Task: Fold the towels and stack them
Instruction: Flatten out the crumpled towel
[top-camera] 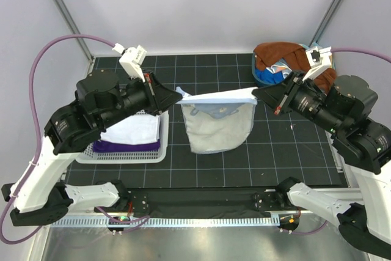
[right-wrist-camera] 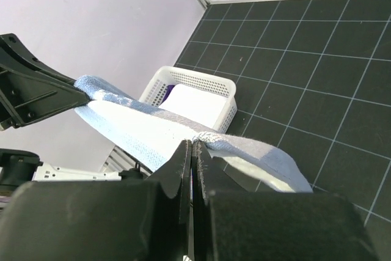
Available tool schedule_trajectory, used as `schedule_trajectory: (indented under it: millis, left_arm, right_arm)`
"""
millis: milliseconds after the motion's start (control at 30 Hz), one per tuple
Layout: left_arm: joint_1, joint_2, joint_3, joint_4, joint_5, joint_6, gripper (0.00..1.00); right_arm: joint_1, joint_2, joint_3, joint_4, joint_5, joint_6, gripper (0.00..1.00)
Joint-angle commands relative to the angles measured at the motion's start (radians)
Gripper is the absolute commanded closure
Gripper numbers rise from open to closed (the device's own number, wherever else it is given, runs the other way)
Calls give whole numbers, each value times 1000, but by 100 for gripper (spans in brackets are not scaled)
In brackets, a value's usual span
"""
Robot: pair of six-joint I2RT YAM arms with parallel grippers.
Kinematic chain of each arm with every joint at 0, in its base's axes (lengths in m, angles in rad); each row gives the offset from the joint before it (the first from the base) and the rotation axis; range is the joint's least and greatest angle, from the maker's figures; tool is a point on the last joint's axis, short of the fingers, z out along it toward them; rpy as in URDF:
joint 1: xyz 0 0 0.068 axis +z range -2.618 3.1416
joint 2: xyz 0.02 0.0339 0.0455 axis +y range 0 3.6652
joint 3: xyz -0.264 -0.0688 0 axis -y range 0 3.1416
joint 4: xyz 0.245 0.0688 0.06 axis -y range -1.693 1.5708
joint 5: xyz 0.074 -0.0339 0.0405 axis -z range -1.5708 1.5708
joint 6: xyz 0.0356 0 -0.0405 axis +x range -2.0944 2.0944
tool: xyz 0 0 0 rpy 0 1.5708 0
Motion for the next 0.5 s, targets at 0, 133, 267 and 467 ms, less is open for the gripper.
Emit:
schedule_trajectory:
  millis: [0, 133, 267, 467]
  left_arm:
    - [-3, -31, 27, 6, 48, -19, 100]
    - [-3, -43, 12, 16, 57, -33, 100]
    - [-3, -53, -26, 36, 50, -51, 100]
    - [-2, -45, -118, 72, -53, -88, 100]
  right_arm:
    - [-3, -22, 45, 2, -34, 21, 99]
    - [-3, -36, 29, 7, -52, 38, 99]
    - [-3, -61, -18, 25, -51, 61, 99]
    - [-3, -35, -155, 103, -66, 63, 99]
